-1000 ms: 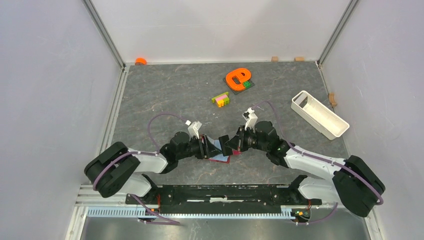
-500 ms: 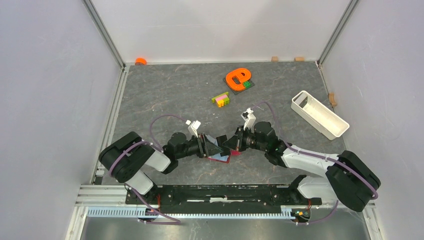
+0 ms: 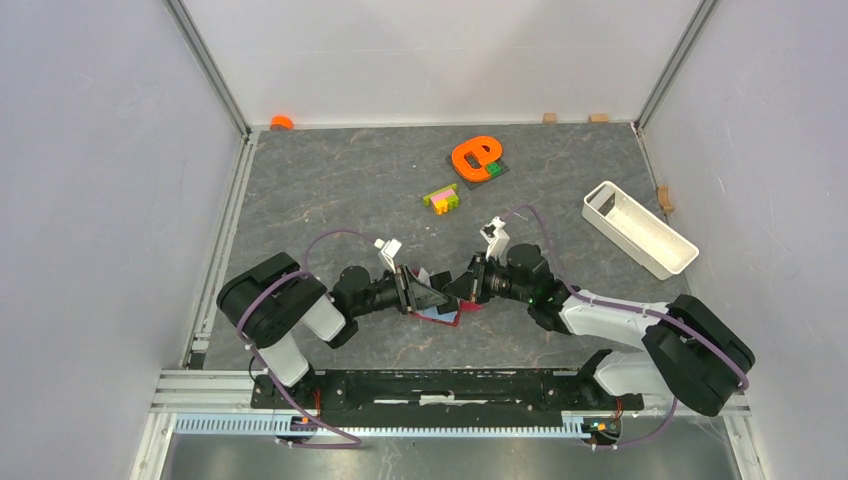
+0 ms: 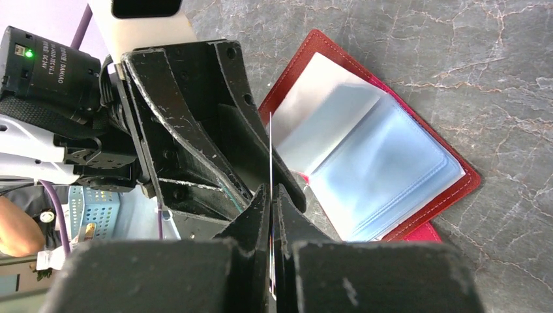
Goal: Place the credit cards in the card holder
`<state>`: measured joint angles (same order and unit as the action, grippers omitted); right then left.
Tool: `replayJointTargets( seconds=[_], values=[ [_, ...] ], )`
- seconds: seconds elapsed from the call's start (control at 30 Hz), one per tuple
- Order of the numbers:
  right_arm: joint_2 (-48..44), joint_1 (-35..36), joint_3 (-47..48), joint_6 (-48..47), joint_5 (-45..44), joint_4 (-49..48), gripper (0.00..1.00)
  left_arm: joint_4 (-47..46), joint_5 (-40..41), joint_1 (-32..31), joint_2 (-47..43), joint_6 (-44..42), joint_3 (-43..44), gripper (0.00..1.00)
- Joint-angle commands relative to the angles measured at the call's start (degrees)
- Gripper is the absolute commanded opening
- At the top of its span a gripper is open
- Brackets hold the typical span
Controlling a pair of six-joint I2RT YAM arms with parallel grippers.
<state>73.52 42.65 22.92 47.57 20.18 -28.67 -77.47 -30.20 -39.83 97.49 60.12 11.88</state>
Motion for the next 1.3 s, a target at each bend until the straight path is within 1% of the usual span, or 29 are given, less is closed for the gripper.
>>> replayJointTargets(
  seconds=[0.0, 0.17, 0.2, 0.23, 0.27, 0.33, 0.4, 0.53, 0.6, 0.73, 0.87, 0.93, 1.0, 1.1, 1.17, 1.27],
  values=[
    [0.6, 0.2, -0.2, 0.7, 1.1, -3.4, 0.0, -5.2, -0.6, 0.3, 0.1, 1.4, -0.1, 0.36],
    [0.4, 0.2, -0.2, 0.2, 0.3, -1.8, 0.0, -5.5, -0.3, 0.3, 1.1, 1.9, -0.1, 0.17],
    [0.4, 0.2, -0.2, 0.1, -0.1, -1.1, 0.02, -5.9, -0.3, 0.4, 1.3, 2.0, -0.1, 0.15],
    [0.2, 0.2, -0.3, -0.1, -0.6, -0.6, 0.06, -6.1, -0.3, 0.4, 1.5, 2.2, -0.1, 0.12],
    [0.1, 0.2, -0.4, -0.2, -0.8, -0.2, 0.13, -6.3, -0.3, 0.5, 1.6, 2.2, -0.2, 0.1],
    [-0.3, 0.2, -0.4, -0.6, -1.4, 0.7, 0.3, -6.2, -0.3, 0.6, 1.8, 2.4, -0.2, 0.05],
    [-0.9, 0.2, -0.4, -1.1, -2.3, 2.1, 0.39, -6.2, -0.1, 0.7, 2.1, 2.3, -0.2, 0.02],
    [-2.5, 0.2, -0.2, -2.7, -4.4, 5.2, 0.53, -6.0, 0.5, 1.0, 3.5, 2.4, -0.2, 0.02],
    [-3.5, 0.2, 0.0, -3.5, -5.6, 7.2, 0.62, -6.0, 0.8, 1.1, 4.6, 2.7, -0.2, 0.02],
    [-6.1, 0.2, 0.3, -5.5, -8.2, 11.3, 0.74, -6.0, 1.5, 1.3, 5.3, 2.7, -0.3, 0.02],
    [-8.7, 0.2, 1.3, -7.8, -12.2, 17.1, 0.78, -3.1, 2.6, 1.3, 4.2, 1.5, -0.1, 0.02],
    [-9.2, 0.2, 2.1, -8.7, -15.8, 21.9, 0.79, -0.6, 3.3, 1.3, 2.9, 0.7, 0.0, 0.02],
    [-9.0, 0.5, 3.3, -9.3, -18.8, 26.6, 0.79, 3.3, 4.2, 1.3, 0.9, -0.7, 0.4, 0.02],
    [-7.9, 1.4, 4.3, -9.4, -19.8, 29.7, 0.79, 12.0, 5.7, 1.3, -3.1, -3.9, 1.5, 0.02],
    [-7.0, 2.4, 4.6, -9.0, -21.2, 30.2, 0.79, 18.4, 6.4, 1.3, -5.6, -6.1, 2.4, 0.02],
    [-5.1, 3.3, 5.1, -8.6, -21.9, 29.8, 0.76, 25.1, 7.0, 1.3, -8.1, -8.8, 4.0, 0.02]
  ],
)
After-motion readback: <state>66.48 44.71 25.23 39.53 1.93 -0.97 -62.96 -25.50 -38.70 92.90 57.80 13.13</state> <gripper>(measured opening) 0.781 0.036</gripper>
